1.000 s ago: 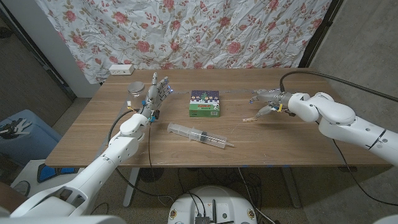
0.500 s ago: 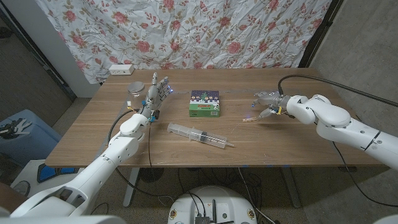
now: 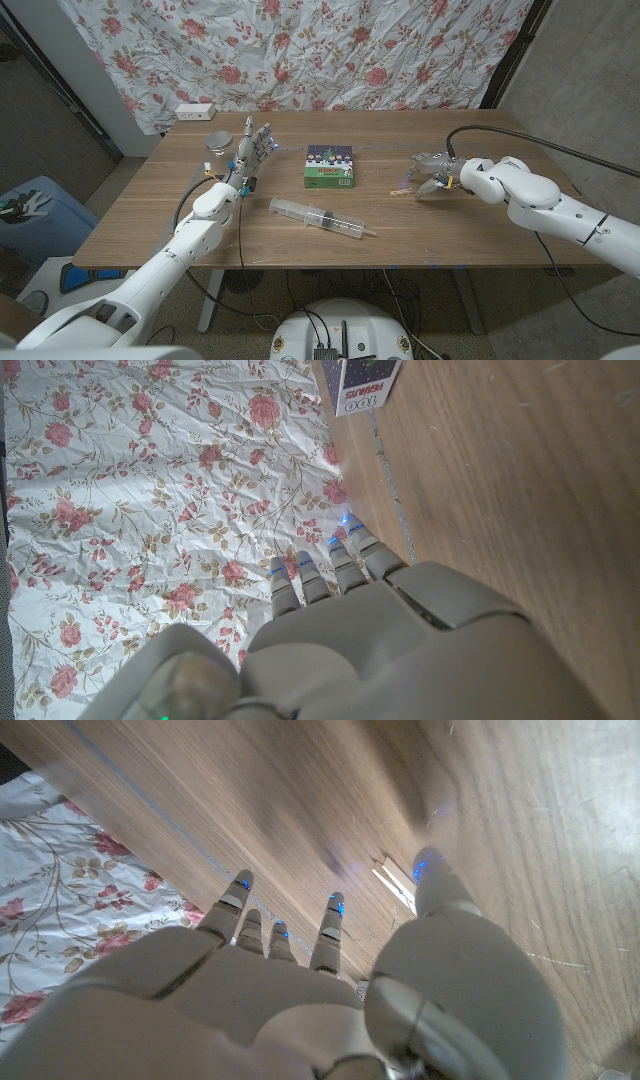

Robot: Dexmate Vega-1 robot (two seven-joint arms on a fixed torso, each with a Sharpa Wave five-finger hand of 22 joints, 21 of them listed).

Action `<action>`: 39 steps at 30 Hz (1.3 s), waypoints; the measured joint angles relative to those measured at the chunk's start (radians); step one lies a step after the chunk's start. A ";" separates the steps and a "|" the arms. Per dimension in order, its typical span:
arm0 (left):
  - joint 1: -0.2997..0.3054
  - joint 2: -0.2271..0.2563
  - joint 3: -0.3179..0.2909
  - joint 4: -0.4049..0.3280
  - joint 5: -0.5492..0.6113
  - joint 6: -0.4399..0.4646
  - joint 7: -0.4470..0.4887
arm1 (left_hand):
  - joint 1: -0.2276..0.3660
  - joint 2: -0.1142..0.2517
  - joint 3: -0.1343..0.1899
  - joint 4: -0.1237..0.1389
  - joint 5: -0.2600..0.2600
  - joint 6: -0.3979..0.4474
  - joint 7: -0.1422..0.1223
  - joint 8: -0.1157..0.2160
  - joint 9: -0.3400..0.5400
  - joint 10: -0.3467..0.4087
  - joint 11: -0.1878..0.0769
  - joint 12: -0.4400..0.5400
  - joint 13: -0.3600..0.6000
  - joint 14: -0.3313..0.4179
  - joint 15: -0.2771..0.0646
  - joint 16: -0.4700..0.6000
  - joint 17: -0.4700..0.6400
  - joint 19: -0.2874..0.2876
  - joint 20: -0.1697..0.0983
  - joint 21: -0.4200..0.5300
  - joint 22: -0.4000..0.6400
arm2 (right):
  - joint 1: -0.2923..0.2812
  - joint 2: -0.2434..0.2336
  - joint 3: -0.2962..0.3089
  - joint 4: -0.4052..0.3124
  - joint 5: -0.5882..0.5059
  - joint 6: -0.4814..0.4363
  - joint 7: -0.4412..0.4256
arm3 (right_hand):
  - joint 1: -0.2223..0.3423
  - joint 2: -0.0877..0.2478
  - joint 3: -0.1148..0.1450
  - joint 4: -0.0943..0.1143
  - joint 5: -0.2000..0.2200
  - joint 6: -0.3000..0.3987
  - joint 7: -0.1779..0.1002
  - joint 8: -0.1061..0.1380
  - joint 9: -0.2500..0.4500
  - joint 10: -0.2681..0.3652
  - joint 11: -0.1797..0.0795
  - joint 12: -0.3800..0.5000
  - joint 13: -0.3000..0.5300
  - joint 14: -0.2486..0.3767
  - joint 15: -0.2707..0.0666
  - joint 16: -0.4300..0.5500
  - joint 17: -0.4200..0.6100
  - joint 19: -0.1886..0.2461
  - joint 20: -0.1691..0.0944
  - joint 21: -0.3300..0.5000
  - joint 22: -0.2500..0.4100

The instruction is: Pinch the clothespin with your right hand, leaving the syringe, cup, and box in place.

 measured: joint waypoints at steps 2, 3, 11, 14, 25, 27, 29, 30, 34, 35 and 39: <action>0.000 0.000 0.000 0.000 0.000 0.000 0.000 | 0.000 0.000 0.000 0.000 0.000 0.000 0.000 0.000 0.000 0.000 0.000 0.000 0.000 0.000 0.000 0.000 0.000 0.000 0.000 0.000 0.000 | -0.001 0.001 -0.002 0.003 -0.003 0.001 -0.002 | 0.000 0.000 0.000 0.000 0.000 0.000 0.000 0.000 0.003 0.000 0.000 0.000 0.000 0.004 -0.004 0.000 0.000 0.000 0.000 0.000 0.000; 0.000 -0.001 0.000 0.000 0.000 -0.001 0.000 | 0.000 0.000 0.000 0.000 0.000 0.000 0.000 0.000 0.000 0.000 0.000 0.000 0.000 0.000 0.000 0.000 0.000 0.000 0.000 0.000 0.000 | -0.001 0.001 -0.003 0.004 -0.004 0.001 -0.003 | 0.000 0.000 0.000 0.000 0.000 0.004 -0.004 0.003 0.005 0.000 0.000 0.000 0.000 0.004 -0.004 0.000 0.000 0.000 0.000 0.000 0.000; 0.000 -0.002 0.001 0.000 0.001 -0.002 0.001 | 0.000 0.000 0.000 0.000 0.000 0.000 0.000 0.000 0.000 0.000 0.000 0.000 0.000 0.000 0.000 0.000 0.000 0.000 0.000 0.000 0.000 | -0.005 0.006 -0.009 0.013 -0.017 0.006 -0.016 | 0.006 0.007 0.004 0.004 0.000 0.028 -0.013 0.020 0.006 0.000 0.000 0.000 0.000 0.008 -0.008 0.007 0.005 0.007 -0.007 0.004 0.000; 0.000 -0.002 0.001 0.000 0.001 -0.002 0.002 | 0.000 0.000 0.000 0.000 0.000 0.000 0.000 0.000 0.000 0.000 0.000 0.000 0.000 0.000 0.000 0.000 0.000 0.000 0.000 0.000 0.000 | -0.007 0.008 -0.011 0.016 -0.021 0.008 -0.026 | 0.006 0.007 0.004 0.004 0.000 0.051 -0.018 0.033 0.009 0.011 -0.011 0.007 0.000 0.017 -0.012 0.007 0.005 0.015 -0.014 0.005 0.000; 0.000 -0.002 0.001 0.001 0.001 -0.002 0.002 | 0.000 0.000 0.000 0.000 0.000 0.000 0.000 0.000 0.000 0.000 0.000 0.000 0.000 0.000 0.000 0.000 0.000 0.000 0.000 0.000 0.000 | -0.012 0.017 -0.014 0.026 -0.032 0.013 -0.061 | 0.004 0.030 0.004 0.004 0.000 0.105 -0.043 0.067 0.014 0.032 -0.032 0.015 0.000 0.044 -0.030 0.024 0.014 0.051 -0.028 0.015 0.000; 0.000 -0.002 0.001 0.001 0.001 -0.002 0.001 | 0.000 0.000 0.000 0.000 0.000 0.000 0.000 0.000 0.000 0.000 0.000 0.000 0.000 0.000 0.000 0.000 0.000 0.000 0.000 0.000 0.000 | -0.013 0.020 -0.015 0.028 -0.036 0.014 -0.069 | 0.004 0.030 0.004 0.004 0.000 0.121 -0.046 0.074 0.014 0.036 -0.036 0.015 0.000 0.047 -0.032 0.025 0.014 0.055 -0.032 0.016 0.000; 0.000 -0.002 0.001 0.001 0.001 -0.002 0.001 | 0.000 0.000 0.000 0.000 0.000 0.000 0.000 0.000 0.000 0.000 0.000 0.000 0.000 0.000 0.000 0.000 0.000 0.000 0.000 0.000 0.000 | -0.013 0.021 -0.015 0.030 -0.038 0.014 -0.074 | 0.004 0.030 0.004 0.004 -0.002 0.132 -0.050 0.081 0.014 0.043 -0.043 0.016 0.004 0.055 -0.041 0.029 0.014 0.058 -0.036 0.016 0.000; 0.000 -0.002 0.001 0.001 0.001 -0.002 0.001 | 0.000 0.000 0.000 0.000 0.000 0.000 0.000 0.000 0.000 0.000 0.000 0.000 0.000 0.000 0.000 0.000 0.000 0.000 0.000 0.000 0.000 | -0.013 0.021 -0.015 0.030 -0.039 0.015 -0.076 | 0.011 0.037 0.004 0.004 -0.004 0.140 -0.050 0.081 0.014 0.050 -0.043 0.021 0.005 0.057 -0.043 0.030 0.014 0.067 -0.037 0.016 0.000; 0.000 -0.001 0.001 0.001 0.001 -0.002 0.001 | 0.000 0.000 0.000 0.000 0.000 0.000 0.000 0.000 0.000 0.000 0.000 0.000 0.000 0.000 0.000 0.000 0.000 0.000 0.000 0.000 0.000 | -0.013 0.026 -0.018 0.036 -0.046 0.015 -0.088 | 0.029 0.024 0.008 0.000 -0.013 0.162 -0.060 0.095 0.014 0.063 -0.052 0.023 0.005 0.072 -0.048 0.035 0.014 0.086 -0.049 0.016 0.000; 0.000 -0.002 0.001 0.001 0.001 -0.002 0.001 | 0.000 0.000 0.000 0.000 0.000 0.000 0.000 0.000 0.000 0.000 0.000 0.000 0.000 0.000 0.000 0.000 0.000 0.000 0.000 0.000 0.000 | -0.013 0.026 -0.018 0.037 -0.050 0.015 -0.093 | 0.029 0.024 0.008 0.000 -0.016 0.170 -0.063 0.100 0.014 0.067 -0.051 0.023 0.005 0.077 -0.052 0.036 0.017 0.090 -0.054 0.016 0.000; 0.000 -0.002 0.001 0.001 0.001 -0.002 0.001 | 0.000 0.000 0.000 0.000 0.000 0.000 0.000 0.000 0.000 0.000 0.000 0.000 0.000 0.000 0.000 0.000 0.000 0.000 0.000 0.000 0.000 | -0.014 0.029 -0.019 0.039 -0.060 0.012 -0.107 | 0.038 0.033 0.008 0.000 -0.036 0.201 -0.072 0.114 0.014 0.090 -0.068 0.030 0.003 0.091 -0.066 0.043 0.019 0.114 -0.070 0.023 0.000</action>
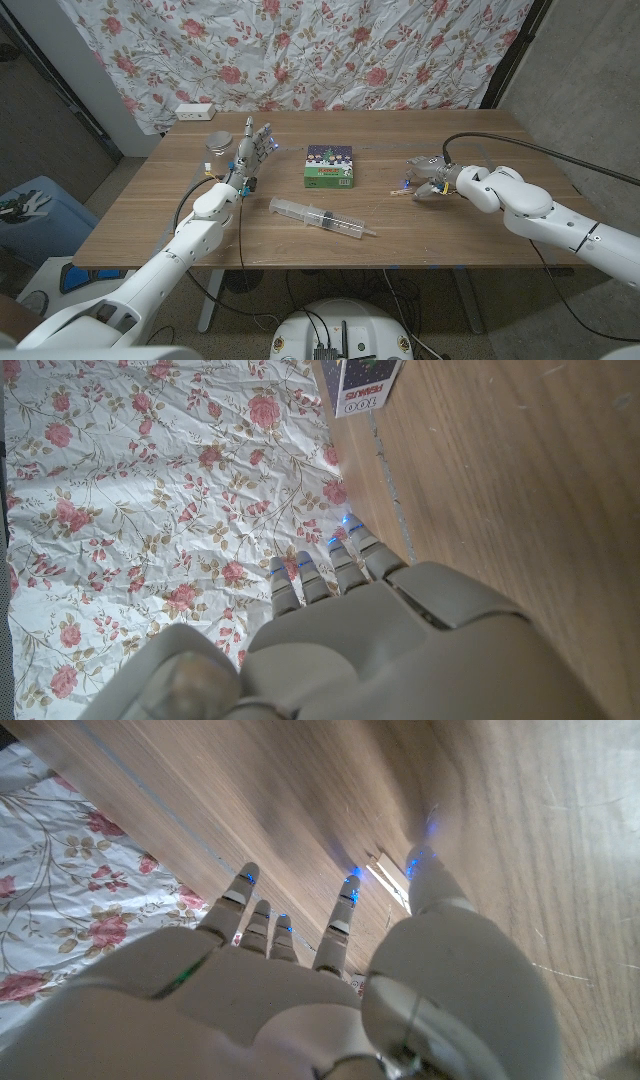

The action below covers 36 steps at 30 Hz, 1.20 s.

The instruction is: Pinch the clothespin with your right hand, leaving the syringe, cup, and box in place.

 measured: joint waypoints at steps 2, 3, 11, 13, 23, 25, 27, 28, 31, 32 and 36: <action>0.000 0.000 0.000 0.000 0.000 0.000 0.000 | 0.000 0.000 0.000 0.000 0.000 0.000 0.000 0.000 0.000 0.000 0.000 0.000 0.000 0.000 0.000 0.000 0.000 0.000 0.000 0.000 0.000 | 0.000 0.000 0.000 0.000 -0.005 -0.003 -0.007 | 0.001 -0.001 -0.001 -0.001 -0.002 0.007 0.001 0.008 0.000 0.007 0.000 0.000 -0.001 0.004 -0.004 0.000 0.000 0.011 0.001 0.000 0.000; 0.000 0.000 0.000 0.000 0.000 0.000 0.000 | 0.000 0.000 0.000 0.000 0.000 0.000 0.000 0.000 0.000 0.000 0.000 0.000 0.000 0.000 0.000 0.000 0.000 0.000 0.000 0.000 0.000 | 0.000 0.000 0.000 0.000 -0.008 -0.005 -0.011 | 0.007 -0.007 -0.003 -0.003 -0.006 0.016 0.002 0.012 0.000 0.013 -0.006 0.000 -0.001 0.007 -0.007 0.000 0.000 0.014 0.000 0.000 0.000; 0.000 -0.001 0.000 0.000 0.000 0.000 0.000 | 0.000 0.000 0.000 0.000 0.000 0.000 0.000 0.000 0.000 0.000 0.000 0.000 0.000 0.000 0.000 0.000 0.000 0.000 0.000 0.000 0.000 | -0.008 0.010 -0.004 0.006 -0.026 -0.015 -0.043 | 0.024 -0.013 -0.006 -0.006 -0.018 0.078 -0.014 0.045 0.000 0.046 -0.021 0.010 -0.001 0.031 -0.020 0.011 0.000 0.044 -0.009 0.000 0.000; 0.000 -0.001 0.000 0.000 0.000 0.000 0.000 | 0.000 0.000 0.000 0.000 0.000 0.000 0.000 0.000 0.000 0.000 0.000 0.000 0.000 0.000 0.000 0.000 0.000 0.000 0.000 0.000 0.000 | -0.011 0.012 -0.004 0.009 -0.028 -0.017 -0.052 | 0.035 -0.025 -0.006 -0.006 -0.018 0.093 -0.017 0.054 0.000 0.051 -0.026 0.010 -0.001 0.038 -0.027 0.015 0.000 0.051 -0.009 0.000 0.000; 0.000 0.000 0.000 0.000 0.000 0.000 0.000 | 0.000 0.000 0.000 0.000 0.000 0.000 0.000 0.000 0.000 0.000 0.000 0.000 0.000 0.000 0.000 0.000 0.000 0.000 0.000 0.000 0.000 | -0.024 0.029 0.002 0.023 -0.008 -0.037 -0.098 | 0.078 -0.030 -0.010 -0.010 -0.018 0.164 -0.017 0.081 -0.008 0.082 -0.057 0.010 -0.005 0.066 -0.041 0.017 0.000 0.076 -0.012 0.000 0.000; 0.000 0.000 0.000 0.000 0.000 0.000 0.000 | 0.000 0.000 0.000 0.000 0.000 0.000 0.000 0.000 0.000 0.000 0.000 0.000 0.000 0.000 0.000 0.000 0.000 0.000 0.000 0.000 0.000 | -0.024 0.029 0.002 0.023 0.004 -0.042 -0.108 | 0.090 -0.042 -0.010 -0.010 -0.018 0.175 -0.018 0.088 -0.012 0.087 -0.062 0.010 -0.005 0.070 -0.045 0.022 0.000 0.081 -0.016 0.000 0.000; 0.000 0.000 0.000 0.000 0.000 0.000 0.000 | 0.000 0.000 0.000 0.000 0.000 0.000 0.000 0.000 0.000 0.000 0.000 0.000 0.000 0.000 0.000 0.000 0.000 0.000 0.000 0.000 0.000 | -0.028 0.033 0.006 0.028 0.013 -0.046 -0.115 | 0.095 -0.037 -0.010 -0.010 -0.018 0.191 -0.019 0.093 -0.016 0.094 -0.070 0.010 -0.005 0.073 -0.048 0.022 -0.001 0.087 -0.016 0.000 0.000; 0.000 0.000 0.000 0.000 0.000 0.000 0.000 | 0.000 0.000 0.000 0.000 0.000 0.000 0.000 0.000 0.000 0.000 0.000 0.000 0.000 0.000 0.000 0.000 0.000 0.000 0.000 0.000 0.000 | -0.030 0.034 0.008 0.031 0.017 -0.047 -0.119 | 0.095 -0.037 -0.010 -0.010 -0.018 0.198 -0.019 0.093 -0.017 0.098 -0.068 0.010 -0.005 0.073 -0.048 0.022 -0.002 0.087 -0.016 0.000 0.000; 0.000 0.000 0.000 0.000 0.000 0.000 0.000 | 0.000 0.000 0.000 0.000 0.000 0.000 0.000 0.000 0.000 0.000 0.000 0.000 0.000 0.000 0.000 0.000 0.000 0.000 0.000 0.000 0.000 | -0.033 0.038 0.012 0.036 0.031 -0.052 -0.131 | 0.116 -0.042 -0.010 -0.010 -0.011 0.208 -0.021 0.100 -0.017 0.103 -0.068 0.010 -0.008 0.079 -0.054 0.022 -0.003 0.094 -0.023 0.000 0.000; 0.000 0.000 0.000 0.000 0.000 0.000 0.000 | 0.000 0.000 0.000 0.000 0.000 0.000 0.000 0.000 0.000 0.000 0.000 0.000 0.000 0.000 0.000 0.000 0.000 0.000 0.000 0.000 0.000 | -0.033 0.038 0.012 0.036 0.038 -0.054 -0.136 | 0.116 -0.042 -0.010 -0.010 -0.011 0.214 -0.022 0.100 -0.017 0.107 -0.071 0.010 -0.010 0.079 -0.054 0.022 -0.002 0.094 -0.023 0.000 0.000; 0.000 0.000 0.000 0.000 0.000 0.000 0.000 | 0.000 0.000 0.000 0.000 0.000 0.000 0.000 0.000 0.000 0.000 0.000 0.000 0.000 0.000 0.000 0.000 0.000 0.000 0.000 0.000 0.000 | -0.035 0.041 0.013 0.043 0.055 -0.057 -0.147 | 0.126 -0.032 -0.010 -0.010 -0.011 0.236 -0.024 0.111 -0.017 0.116 -0.073 0.010 -0.010 0.084 -0.059 0.027 0.000 0.097 -0.027 0.000 0.000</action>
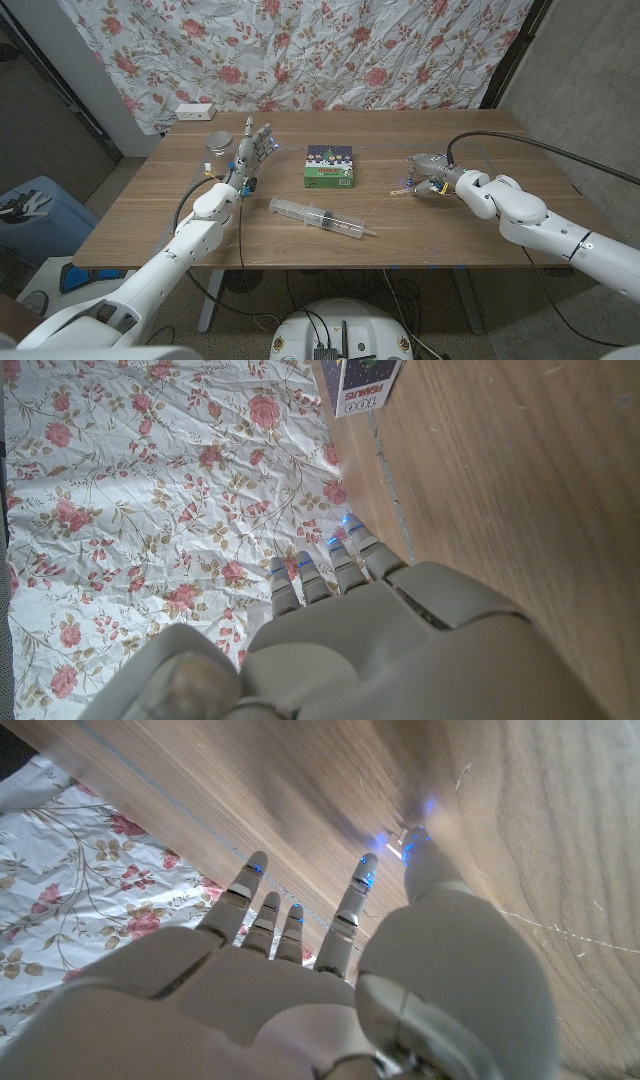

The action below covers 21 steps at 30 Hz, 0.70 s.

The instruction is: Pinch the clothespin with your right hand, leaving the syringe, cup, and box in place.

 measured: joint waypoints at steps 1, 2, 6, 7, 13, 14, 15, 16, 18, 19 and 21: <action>0.000 0.000 0.000 0.000 0.000 0.000 0.000 | 0.000 0.000 0.000 0.000 0.000 0.000 0.000 0.000 0.000 0.000 0.000 0.000 0.000 0.000 0.000 0.000 0.000 0.000 0.000 0.000 0.000 | 0.000 0.000 0.000 0.002 0.004 -0.001 -0.003 | 0.000 0.000 0.000 0.000 0.000 0.001 0.001 0.000 0.000 0.003 -0.003 0.002 0.000 0.000 0.000 0.003 0.000 0.000 0.000 0.000 0.000; 0.000 0.000 0.000 0.000 0.000 0.000 0.000 | 0.000 0.000 0.000 0.000 0.000 0.000 0.000 0.000 0.000 0.000 0.000 0.000 0.000 0.000 0.000 0.000 0.000 0.000 0.000 0.000 0.000 | 0.000 0.000 0.000 0.002 0.008 -0.002 -0.004 | 0.000 0.000 0.000 0.000 0.000 0.001 0.001 0.000 -0.003 0.003 -0.003 0.004 0.000 0.000 0.000 0.003 0.000 0.000 0.000 0.000 0.000; 0.000 0.000 0.000 0.000 0.000 0.000 0.000 | 0.000 0.000 0.000 0.000 0.000 0.000 0.000 0.000 0.000 0.000 0.000 0.000 0.000 0.000 0.000 0.000 0.000 0.000 0.000 0.000 0.000 | 0.000 0.001 0.000 0.007 0.022 -0.002 -0.011 | 0.013 0.000 0.003 -0.003 0.000 0.005 -0.003 0.000 -0.005 0.009 -0.009 0.004 0.000 0.007 -0.007 0.003 0.000 0.005 -0.005 0.000 0.000; 0.000 0.000 0.000 0.000 0.000 0.000 0.000 | 0.000 0.000 0.000 0.000 0.000 0.000 0.000 0.000 0.000 0.000 0.000 0.000 0.000 0.000 0.000 0.000 0.000 0.000 0.000 0.000 0.000 | 0.000 0.001 0.000 0.008 0.028 -0.002 -0.013 | 0.023 -0.010 0.004 -0.004 0.000 0.002 -0.005 0.000 -0.005 0.009 -0.009 0.004 0.000 0.007 -0.007 0.003 0.000 0.005 -0.005 0.000 0.000; 0.000 0.000 -0.001 -0.001 -0.001 0.000 0.000 | 0.000 0.000 0.000 0.000 0.000 0.000 0.000 0.000 0.000 0.000 0.000 0.000 0.000 0.000 0.000 0.000 0.000 0.000 0.000 0.000 0.000 | 0.005 0.001 -0.004 0.016 0.048 0.004 -0.022 | 0.033 -0.004 0.004 -0.004 0.000 0.001 -0.013 0.000 -0.005 0.009 -0.009 0.004 0.000 0.007 -0.007 0.003 0.000 0.005 -0.005 0.000 0.000; 0.000 0.000 -0.001 -0.001 -0.001 0.000 0.000 | 0.000 0.000 0.000 0.000 0.000 0.000 0.000 0.000 0.000 0.000 0.000 0.000 0.000 0.000 0.000 0.000 0.000 0.000 0.000 0.000 0.000 | 0.006 0.001 -0.006 0.018 0.050 0.006 -0.023 | 0.033 -0.004 0.005 -0.004 0.000 0.006 -0.018 0.000 -0.005 0.009 -0.009 0.004 0.000 0.007 -0.007 0.003 0.000 0.005 -0.005 0.000 0.000; 0.000 0.000 -0.001 -0.001 -0.001 0.000 0.000 | 0.000 0.000 0.000 0.000 0.000 0.000 0.000 0.000 0.000 0.000 0.000 0.000 0.000 0.000 0.000 0.000 0.000 0.000 0.000 0.000 0.000 | 0.008 0.001 -0.008 0.020 0.052 0.007 -0.023 | 0.037 0.000 0.007 -0.001 0.000 0.007 -0.018 0.004 -0.005 0.012 -0.012 0.004 0.000 0.007 -0.007 0.003 0.000 0.009 -0.009 0.000 0.000; 0.000 0.000 -0.001 -0.001 -0.001 0.000 0.000 | 0.000 0.000 0.000 0.000 0.000 0.000 0.000 0.000 0.000 0.000 0.000 0.000 0.000 0.000 0.000 0.000 0.000 0.000 0.000 0.000 0.000 | 0.009 0.001 -0.008 0.020 0.055 0.009 -0.025 | 0.042 0.005 0.007 -0.001 0.000 0.015 -0.018 0.006 -0.005 0.016 -0.016 0.004 0.000 0.007 -0.007 0.003 0.000 0.009 -0.009 0.000 0.000; 0.000 0.000 -0.001 -0.001 -0.001 0.000 0.000 | 0.000 0.000 0.000 0.000 0.000 0.000 0.000 0.000 0.000 0.000 0.000 0.000 0.000 0.000 0.000 0.000 0.000 0.000 0.000 0.000 0.000 | 0.012 0.001 -0.010 0.023 0.058 0.011 -0.027 | 0.042 0.005 0.007 -0.001 0.000 0.027 -0.021 0.010 -0.005 0.016 -0.016 0.004 0.000 0.007 -0.007 0.003 0.000 0.011 -0.011 0.000 0.000; 0.000 0.000 -0.001 -0.001 -0.001 0.000 0.000 | 0.000 0.000 0.000 0.000 0.000 0.000 0.000 0.000 0.000 0.000 0.000 0.000 0.000 0.000 0.000 0.000 0.000 0.000 0.000 0.000 0.000 | 0.013 0.001 -0.011 0.024 0.061 0.012 -0.028 | 0.042 0.005 0.007 -0.001 0.000 0.028 -0.022 0.012 -0.005 0.016 -0.016 0.004 0.000 0.007 -0.007 0.003 0.000 0.011 -0.011 0.000 0.000; 0.000 0.000 -0.001 -0.001 -0.001 0.000 0.000 | 0.000 0.000 0.000 0.000 0.000 0.000 0.000 0.000 0.000 0.000 0.000 0.000 0.000 0.000 0.000 0.000 0.000 0.000 0.000 0.000 0.000 | 0.014 0.001 -0.013 0.026 0.063 0.014 -0.029 | 0.042 0.006 0.007 -0.001 0.000 0.032 -0.026 0.012 -0.005 0.020 -0.020 0.004 -0.001 0.007 -0.007 0.003 0.000 0.011 -0.011 0.000 0.000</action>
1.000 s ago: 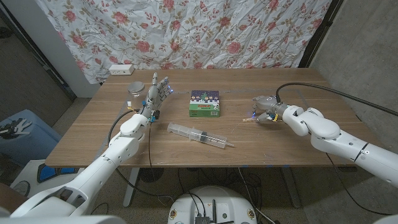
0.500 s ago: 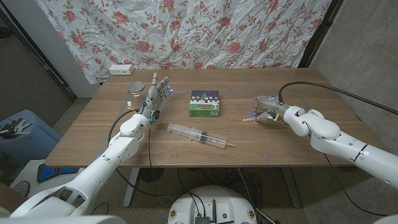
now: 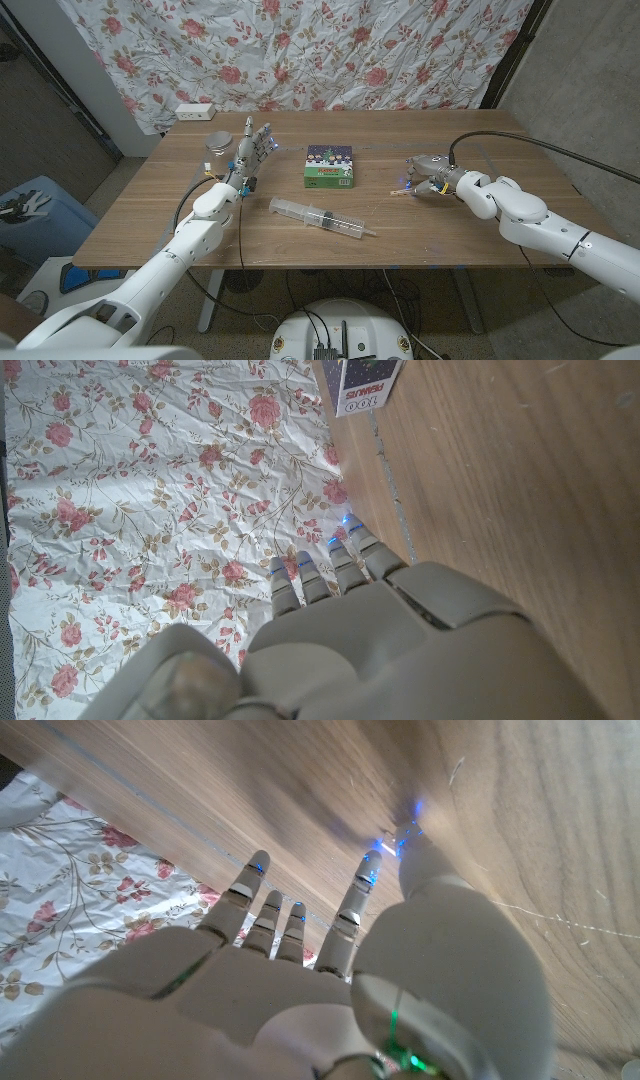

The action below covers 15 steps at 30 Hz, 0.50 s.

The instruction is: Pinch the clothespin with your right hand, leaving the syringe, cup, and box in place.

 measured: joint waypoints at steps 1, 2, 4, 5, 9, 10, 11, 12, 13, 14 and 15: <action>0.000 0.000 0.000 0.000 0.000 0.000 0.000 | 0.000 0.000 0.000 0.000 0.000 0.000 0.000 0.000 0.000 0.000 0.000 0.000 0.000 0.000 0.000 0.000 0.000 0.000 0.000 0.000 0.000 | 0.001 0.000 -0.001 0.001 0.002 0.001 -0.002 | 0.005 0.005 0.000 0.000 0.000 0.000 0.000 0.000 0.000 0.000 0.000 0.000 -0.002 0.000 0.000 0.000 0.000 0.000 0.000 0.000 0.000; 0.000 0.000 0.000 0.000 0.000 0.000 0.000 | 0.000 0.000 0.000 0.000 0.000 0.000 0.000 0.000 0.000 0.000 0.000 0.000 0.000 0.000 0.000 0.000 0.000 0.000 0.000 0.000 0.000 | 0.001 0.000 -0.001 0.001 0.004 0.001 -0.003 | 0.005 0.005 0.001 0.001 0.000 0.005 0.001 0.000 0.000 0.004 -0.004 0.000 -0.003 0.001 -0.001 0.000 0.000 0.000 0.000 0.000 0.000; 0.000 0.000 0.000 0.000 0.000 0.000 0.000 | 0.000 0.000 0.000 0.000 0.000 0.000 0.000 0.000 0.000 0.000 0.000 0.000 0.000 0.000 0.000 0.000 0.000 0.000 0.000 0.000 0.000 | 0.002 0.000 -0.003 0.002 0.005 0.002 -0.005 | 0.005 0.005 0.003 0.003 0.000 0.016 0.002 0.004 0.000 0.004 -0.004 0.000 -0.004 0.005 -0.005 0.000 0.000 0.005 -0.005 0.000 0.000; 0.000 0.000 0.000 0.000 0.000 0.000 0.000 | 0.000 0.000 0.000 0.000 0.000 0.000 0.000 0.000 0.000 0.000 0.000 0.000 0.000 0.000 0.000 0.000 0.000 0.000 0.000 0.000 0.000 | 0.003 0.000 -0.004 0.004 0.007 0.002 -0.006 | 0.005 0.005 0.003 0.003 0.000 0.019 0.003 0.008 0.000 0.007 -0.007 0.000 -0.004 0.005 -0.005 0.000 0.000 0.005 -0.005 0.000 0.000; 0.000 0.000 0.000 0.000 0.000 0.000 0.000 | 0.000 0.000 0.000 0.000 0.000 0.000 0.000 0.000 0.000 0.000 0.000 0.000 0.000 0.000 0.000 0.000 0.000 0.000 0.000 0.000 0.000 | 0.003 0.000 -0.005 0.006 0.012 0.003 -0.014 | 0.010 0.000 0.003 0.003 0.000 0.034 -0.002 0.015 0.000 0.011 -0.011 0.000 -0.004 0.012 -0.012 0.000 0.000 0.006 -0.005 0.000 0.000; 0.000 0.000 0.000 0.000 0.000 0.000 0.000 | 0.000 0.000 0.000 0.000 0.000 0.000 0.000 0.000 0.000 0.000 0.000 0.000 0.000 0.000 0.000 0.000 0.000 0.000 0.000 0.000 0.000 | 0.003 0.000 -0.005 0.006 0.012 0.003 -0.015 | 0.017 0.007 0.003 0.003 0.000 0.038 0.002 0.015 0.000 0.017 -0.009 0.000 -0.004 0.012 -0.012 0.000 0.000 0.009 -0.002 0.000 0.000; 0.000 0.000 0.000 0.000 0.000 0.001 0.000 | 0.000 0.000 0.000 0.000 0.000 0.000 0.000 0.000 0.000 0.000 0.000 0.000 0.000 0.000 0.000 0.000 0.000 0.000 0.000 0.000 0.000 | 0.003 0.000 -0.006 0.007 0.014 0.003 -0.016 | 0.020 0.009 0.003 0.003 0.000 0.039 0.004 0.015 0.000 0.018 -0.011 0.000 -0.004 0.012 -0.013 0.000 0.000 0.009 -0.001 0.000 0.000; 0.000 0.000 0.000 0.000 0.000 0.001 0.000 | 0.000 0.000 0.000 0.000 0.000 0.000 0.000 0.000 0.000 0.000 0.000 0.000 0.000 0.000 0.000 0.000 0.000 0.000 0.000 0.000 0.000 | 0.003 0.000 -0.006 0.008 0.014 0.003 -0.017 | 0.020 0.009 0.003 0.003 0.000 0.043 0.000 0.015 0.000 0.018 -0.011 0.000 -0.004 0.012 -0.012 0.000 0.000 0.016 -0.002 0.000 0.000; 0.000 0.000 0.000 0.000 0.000 0.001 0.000 | 0.000 0.000 0.000 0.000 0.000 0.000 0.000 0.000 0.000 0.000 0.000 0.000 0.000 0.000 0.000 0.000 0.000 0.000 0.000 0.000 0.000 | 0.003 0.000 -0.006 0.008 0.016 0.004 -0.020 | 0.020 0.009 0.003 0.003 0.000 0.043 0.000 0.015 0.000 0.018 -0.011 0.000 -0.004 0.012 -0.012 0.005 0.000 0.016 -0.002 0.000 0.000; 0.000 0.000 0.000 0.000 0.000 0.001 0.000 | 0.000 0.000 0.000 0.000 0.000 0.000 0.000 0.000 0.000 0.000 0.000 0.000 0.000 0.000 0.000 0.000 0.000 0.000 0.000 0.000 0.000 | 0.003 0.000 -0.006 0.008 0.016 0.004 -0.021 | 0.020 0.009 0.003 0.003 0.000 0.045 -0.002 0.015 0.000 0.022 -0.014 0.000 -0.004 0.013 -0.013 0.008 0.000 0.016 -0.002 0.000 0.000; 0.000 0.000 0.000 0.000 0.000 0.001 0.000 | 0.000 0.000 0.000 0.000 0.000 0.000 0.000 0.000 0.000 0.000 0.000 0.000 0.000 0.000 0.000 0.000 0.000 0.000 0.000 0.000 0.000 | 0.003 0.000 -0.008 0.009 0.017 0.005 -0.023 | 0.020 0.009 0.003 0.003 0.000 0.045 -0.002 0.015 0.000 0.024 -0.017 0.000 -0.004 0.016 -0.016 0.008 0.000 0.016 -0.002 0.000 0.000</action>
